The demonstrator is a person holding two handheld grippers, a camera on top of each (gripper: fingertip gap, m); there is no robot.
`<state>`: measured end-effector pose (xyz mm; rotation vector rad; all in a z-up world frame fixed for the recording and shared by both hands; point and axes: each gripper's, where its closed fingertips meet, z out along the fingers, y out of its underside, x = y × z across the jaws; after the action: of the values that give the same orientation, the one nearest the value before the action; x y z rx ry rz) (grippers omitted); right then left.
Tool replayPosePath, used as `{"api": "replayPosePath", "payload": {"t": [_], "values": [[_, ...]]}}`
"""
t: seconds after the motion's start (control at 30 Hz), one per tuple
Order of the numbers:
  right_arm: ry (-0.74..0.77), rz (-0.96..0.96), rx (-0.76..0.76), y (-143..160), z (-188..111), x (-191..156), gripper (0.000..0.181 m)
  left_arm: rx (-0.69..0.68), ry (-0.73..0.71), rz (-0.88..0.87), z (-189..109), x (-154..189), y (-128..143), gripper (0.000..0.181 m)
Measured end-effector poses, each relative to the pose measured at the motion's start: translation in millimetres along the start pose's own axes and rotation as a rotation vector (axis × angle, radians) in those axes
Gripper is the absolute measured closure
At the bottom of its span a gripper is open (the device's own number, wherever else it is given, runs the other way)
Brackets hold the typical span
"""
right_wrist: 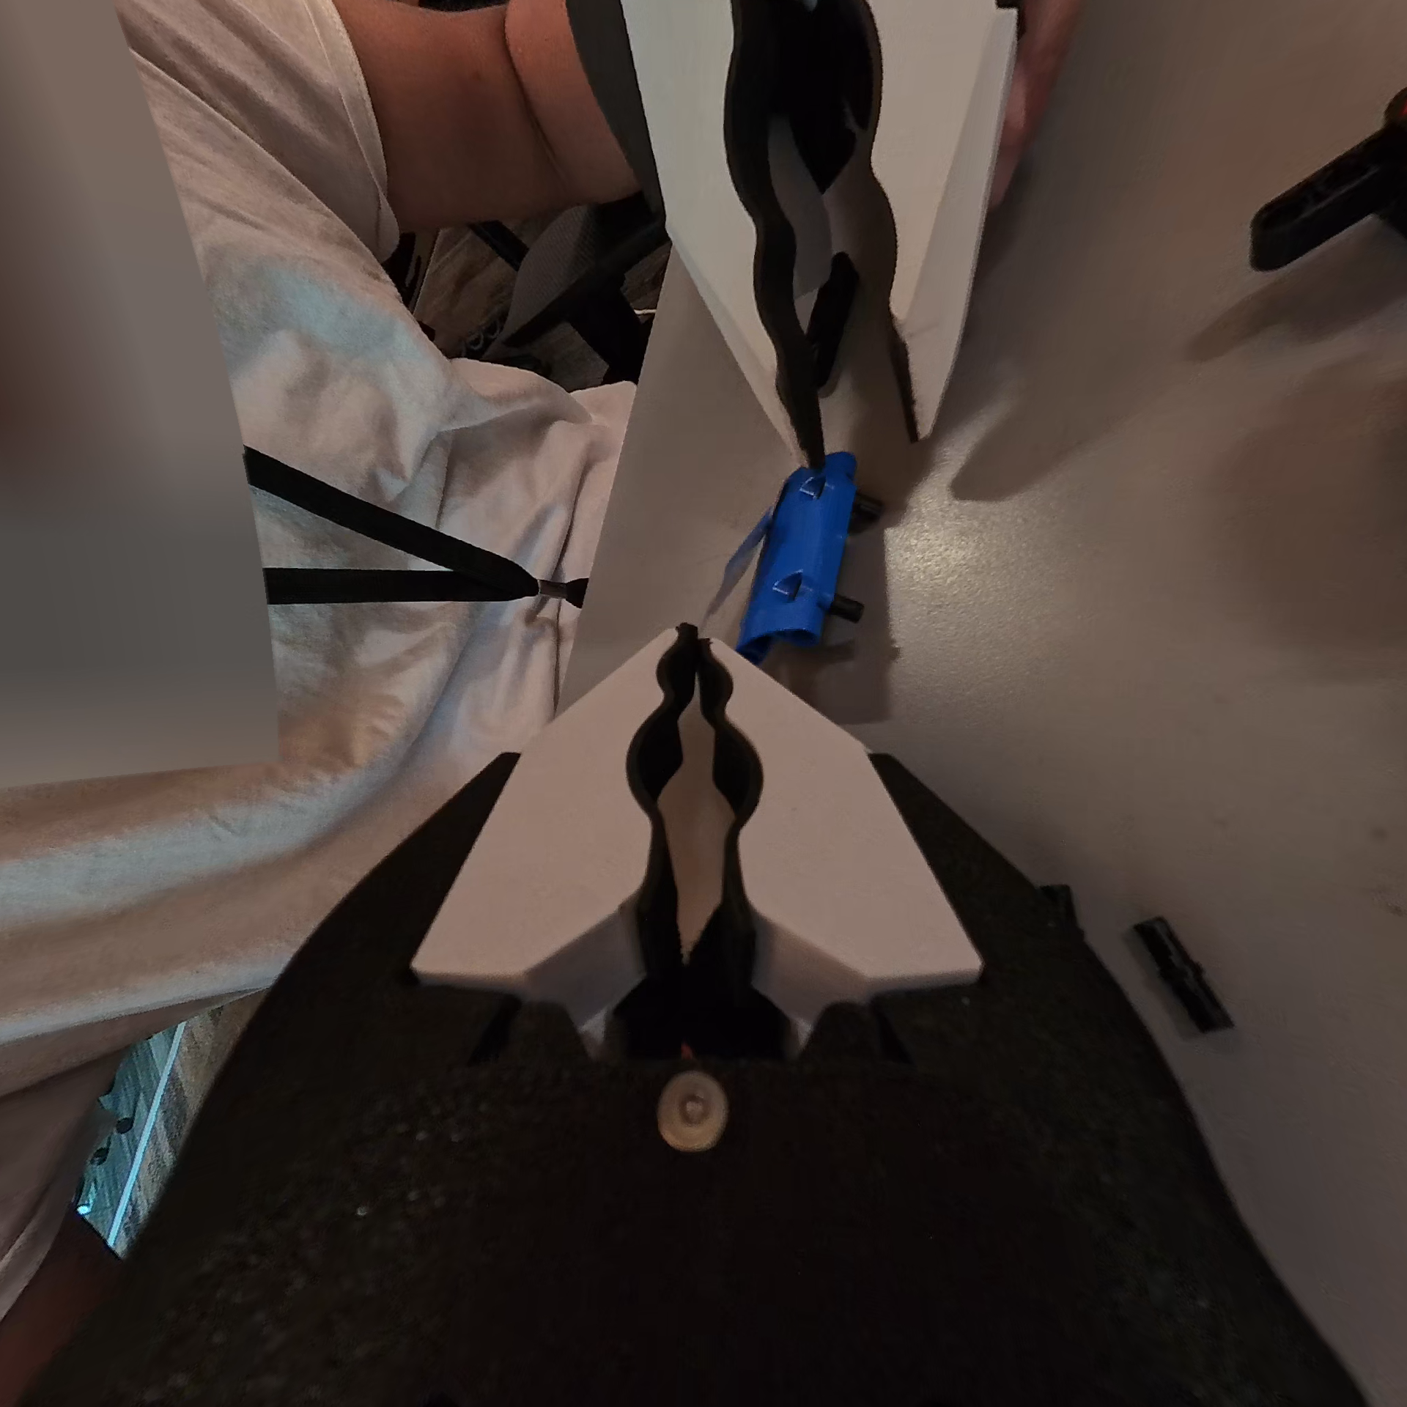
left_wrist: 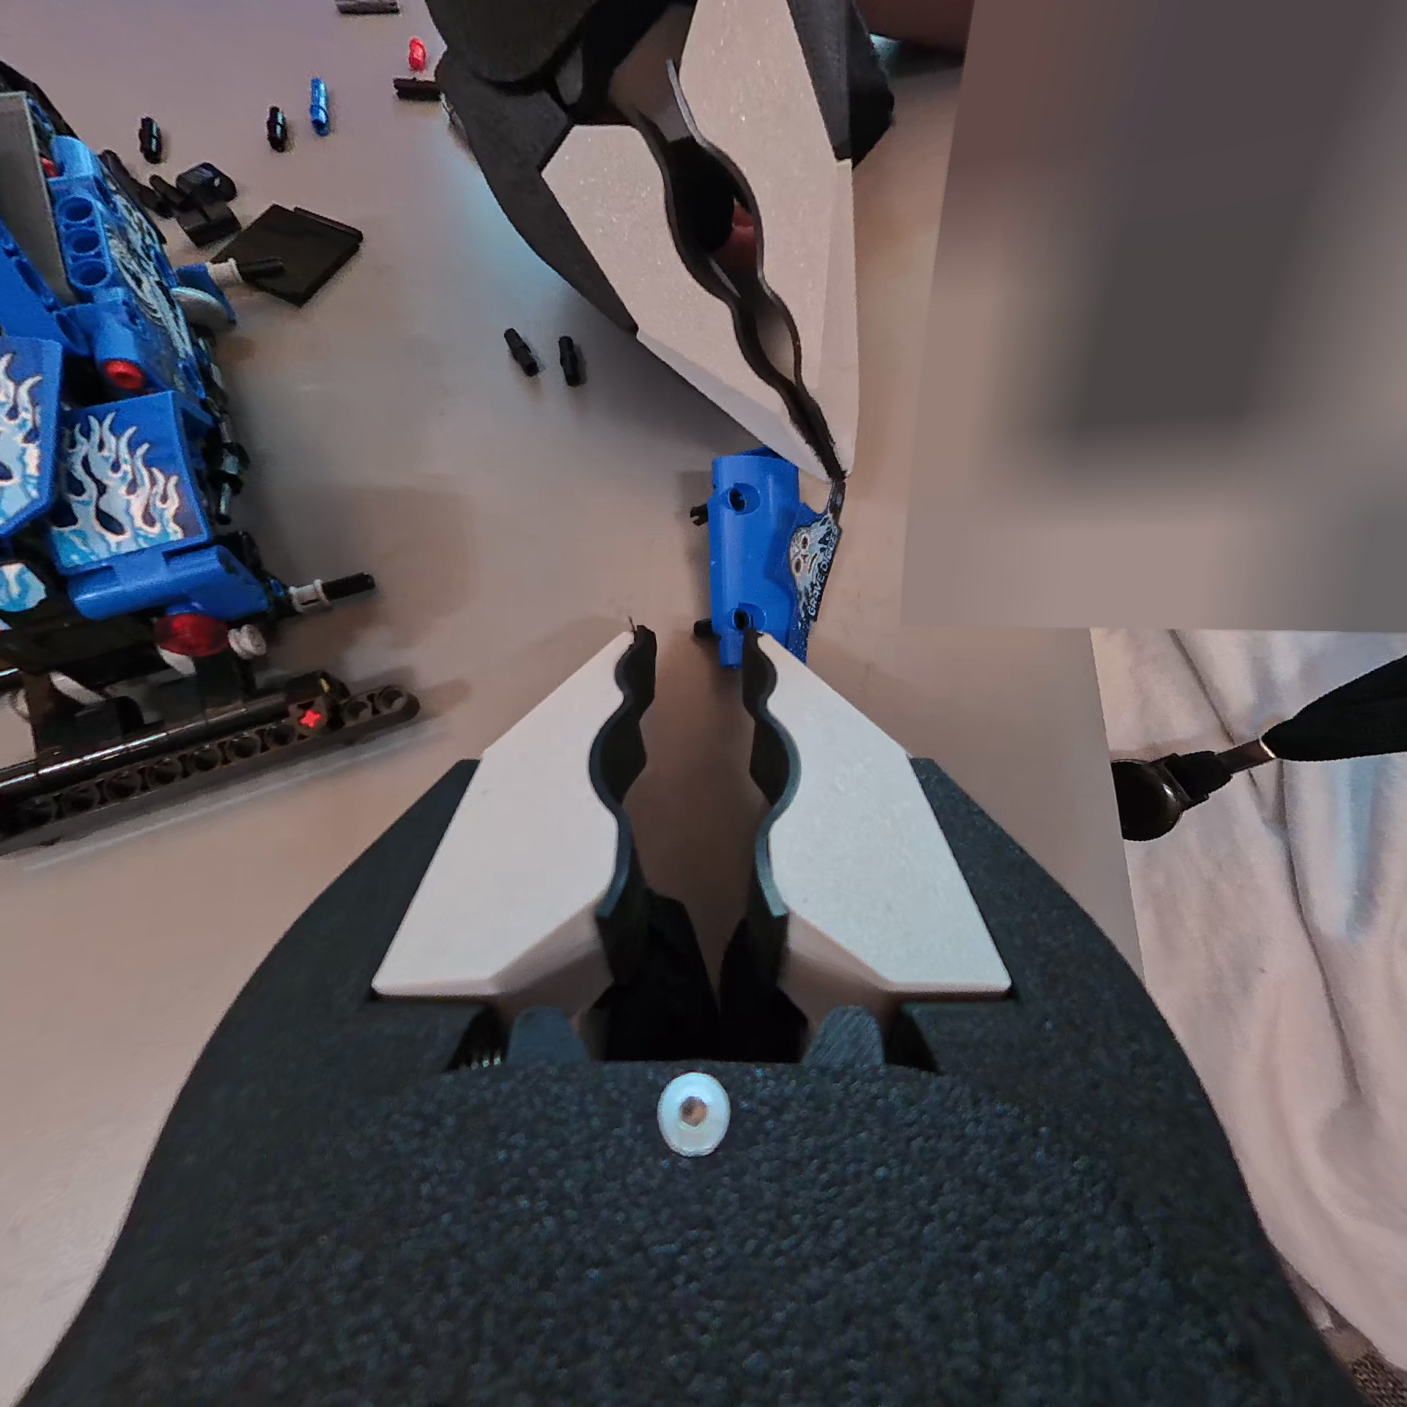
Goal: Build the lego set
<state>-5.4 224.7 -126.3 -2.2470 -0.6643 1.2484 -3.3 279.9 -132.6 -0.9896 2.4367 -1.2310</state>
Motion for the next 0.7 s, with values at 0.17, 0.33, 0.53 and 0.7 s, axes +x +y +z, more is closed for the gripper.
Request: {"api": "replayPosePath", "payload": {"t": [0.17,0.33,0.53,0.7], "values": [[0.002,-0.011,-0.001,-0.2,0.1,-1.5,0.181,0.0,-0.008,0.004,0.1,-0.5,0.0,0.16],[0.008,-0.023,0.002,-1.4,0.2,-2.6,0.181,0.015,-0.007,0.005,-1.5,-0.3,-1.9,0.159],[0.029,-0.04,-0.002,-1.7,-1.4,-2.8,0.181,0.01,0.003,0.01,-0.8,1.4,-1.4,0.165],[0.053,-0.06,0.007,-4.2,-5.5,-2.5,0.181,0.0,0.013,0.022,0.1,4.0,-0.2,0.172]]}}
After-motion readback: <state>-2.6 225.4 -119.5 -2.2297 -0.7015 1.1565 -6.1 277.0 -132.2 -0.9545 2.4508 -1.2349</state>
